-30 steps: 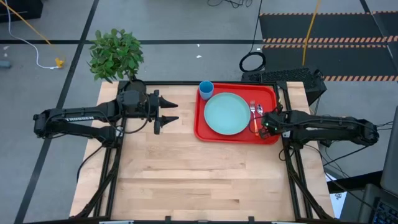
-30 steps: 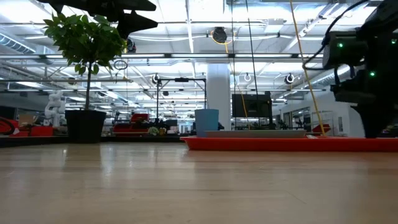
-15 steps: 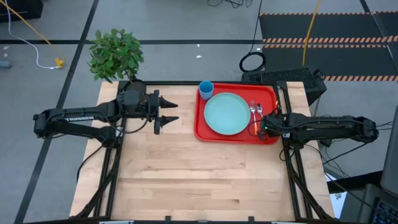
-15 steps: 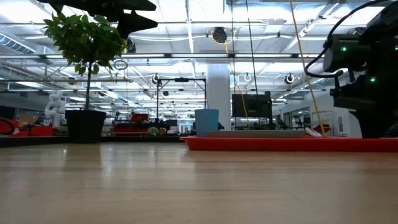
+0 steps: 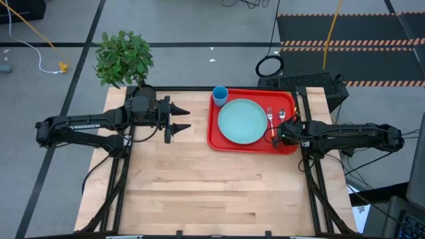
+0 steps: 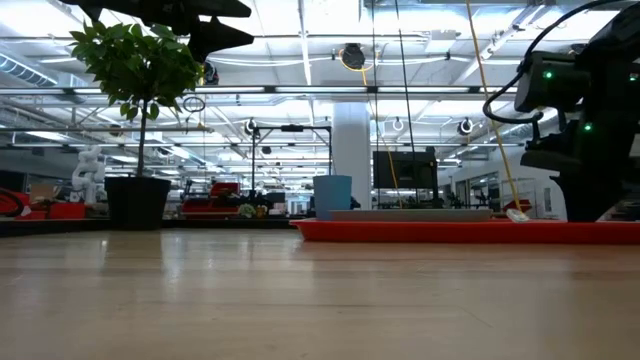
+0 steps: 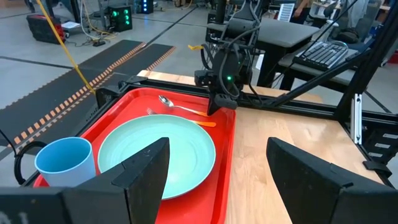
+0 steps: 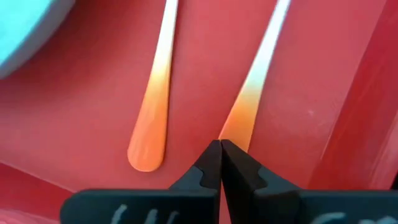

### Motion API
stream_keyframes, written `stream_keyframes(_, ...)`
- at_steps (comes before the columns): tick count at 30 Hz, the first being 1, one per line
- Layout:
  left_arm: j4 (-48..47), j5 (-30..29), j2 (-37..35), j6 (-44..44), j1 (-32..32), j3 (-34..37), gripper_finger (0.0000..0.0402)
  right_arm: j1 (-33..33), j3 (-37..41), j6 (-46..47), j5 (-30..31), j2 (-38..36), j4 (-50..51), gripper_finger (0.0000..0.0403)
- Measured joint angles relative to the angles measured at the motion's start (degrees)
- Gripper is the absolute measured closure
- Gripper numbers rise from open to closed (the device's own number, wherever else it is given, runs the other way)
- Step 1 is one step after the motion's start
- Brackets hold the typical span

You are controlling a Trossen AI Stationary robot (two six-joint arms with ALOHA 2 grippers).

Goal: Pick and place plate/cup/fork/spoon on tray
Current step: Put the orange spoon on the red tray to the right of the orange fork

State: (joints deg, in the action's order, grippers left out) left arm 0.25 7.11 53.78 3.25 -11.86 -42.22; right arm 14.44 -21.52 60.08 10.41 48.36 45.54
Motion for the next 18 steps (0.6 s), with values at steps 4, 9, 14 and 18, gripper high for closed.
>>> stream_keyframes(4,0.0,0.0,0.0,0.0,0.0,0.0,0.0131,0.0,0.0,0.58,0.52,0.0,-0.15,0.0403)
stream_keyframes(9,0.0,0.0,0.0,-0.02,0.0,0.0,0.0131,0.0,0.02,0.6,1.42,0.0,0.86,0.0403)
stream_keyframes(14,0.0,0.0,0.0,-0.02,0.0,0.0,0.0131,0.0,0.02,0.7,1.53,-0.02,2.24,0.0403)
stream_keyframes(18,0.01,0.0,0.0,-0.02,0.0,0.0,0.0131,0.0,0.02,0.67,1.53,-0.02,2.73,0.0403)
